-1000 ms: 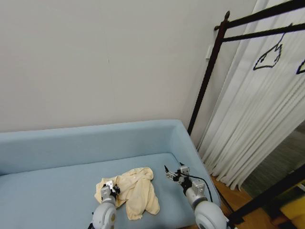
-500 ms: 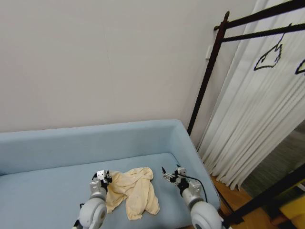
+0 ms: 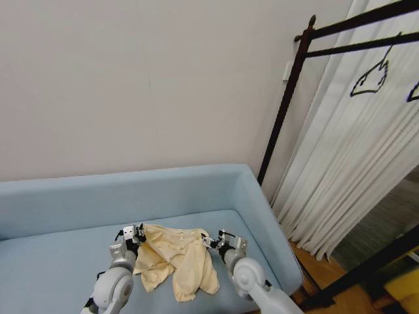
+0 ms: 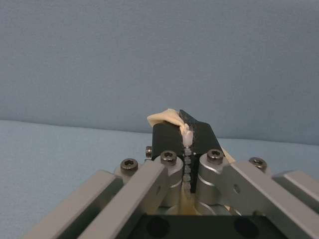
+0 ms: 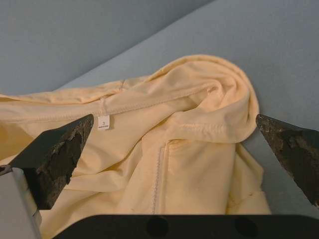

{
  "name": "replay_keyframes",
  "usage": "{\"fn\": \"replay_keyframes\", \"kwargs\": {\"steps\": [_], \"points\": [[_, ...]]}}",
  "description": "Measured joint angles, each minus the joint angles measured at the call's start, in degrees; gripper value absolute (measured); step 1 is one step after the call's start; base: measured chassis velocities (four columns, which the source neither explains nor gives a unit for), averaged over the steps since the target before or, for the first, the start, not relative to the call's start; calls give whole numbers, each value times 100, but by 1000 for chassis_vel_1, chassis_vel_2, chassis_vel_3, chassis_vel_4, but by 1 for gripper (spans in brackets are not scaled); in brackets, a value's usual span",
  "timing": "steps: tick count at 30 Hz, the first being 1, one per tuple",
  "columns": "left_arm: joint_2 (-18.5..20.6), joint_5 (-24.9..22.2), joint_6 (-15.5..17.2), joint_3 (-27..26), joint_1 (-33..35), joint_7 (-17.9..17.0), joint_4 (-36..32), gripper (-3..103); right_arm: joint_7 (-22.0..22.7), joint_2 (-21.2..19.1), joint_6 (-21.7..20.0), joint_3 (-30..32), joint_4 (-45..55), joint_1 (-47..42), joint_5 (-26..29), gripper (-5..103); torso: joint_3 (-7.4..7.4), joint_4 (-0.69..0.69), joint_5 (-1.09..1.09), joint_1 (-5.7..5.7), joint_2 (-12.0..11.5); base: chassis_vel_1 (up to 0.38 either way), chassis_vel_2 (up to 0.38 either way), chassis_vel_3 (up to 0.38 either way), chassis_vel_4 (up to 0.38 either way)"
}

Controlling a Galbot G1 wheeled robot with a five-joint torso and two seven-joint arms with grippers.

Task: Pick up the clothes from the sofa and hang them on the clothes hanger.

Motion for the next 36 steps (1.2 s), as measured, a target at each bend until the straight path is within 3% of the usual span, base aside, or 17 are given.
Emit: {"fn": "replay_keyframes", "kwargs": {"steps": [6, 9, 13, 15, 17, 26, 36], "points": [[-3, -11, -84, 4, -42, 69, 38, 1, 647, 575, -148, -279, -857, 463, 260, 101, 0, 0, 2, 0, 0, 0, 0, 0, 0], [-3, -15, -85, 26, -60, 69, 8, 1, 763, 942, -119, -312, -1369, 660, -3, 94, 0, 0, 1, 0, 0, 0, 0, 0, 0], [-22, -15, -82, 36, -58, 66, -6, 1, 765, 1137, -104, -314, -1728, 829, -247, 83, 0, 0, 1, 0, 0, 0, 0, 0, 0], [-30, -13, -79, 35, -38, 60, -16, 1, 826, 1197, -102, -307, -1854, 914, -301, 73, 0, 0, 1, 0, 0, 0, 0, 0, 0], [-33, -13, -78, 34, -30, 57, -23, 1, 882, 1215, -102, -302, -1903, 938, -310, 70, 0, 0, 0, 0, 0, 0, 0, 0, 0], [-47, -3, -62, 35, -32, 33, 6, 1, 1403, 1123, -141, -444, -1683, 868, -284, 70, 0, 0, 1, 0, 0, 0, 0, 0, 0], [-51, 13, -42, 80, -60, 22, 50, 1, 1562, 1104, -81, -536, -1546, 865, -178, 66, -1, 0, 1, 0, 0, 0, 0, 0, 0]]}}
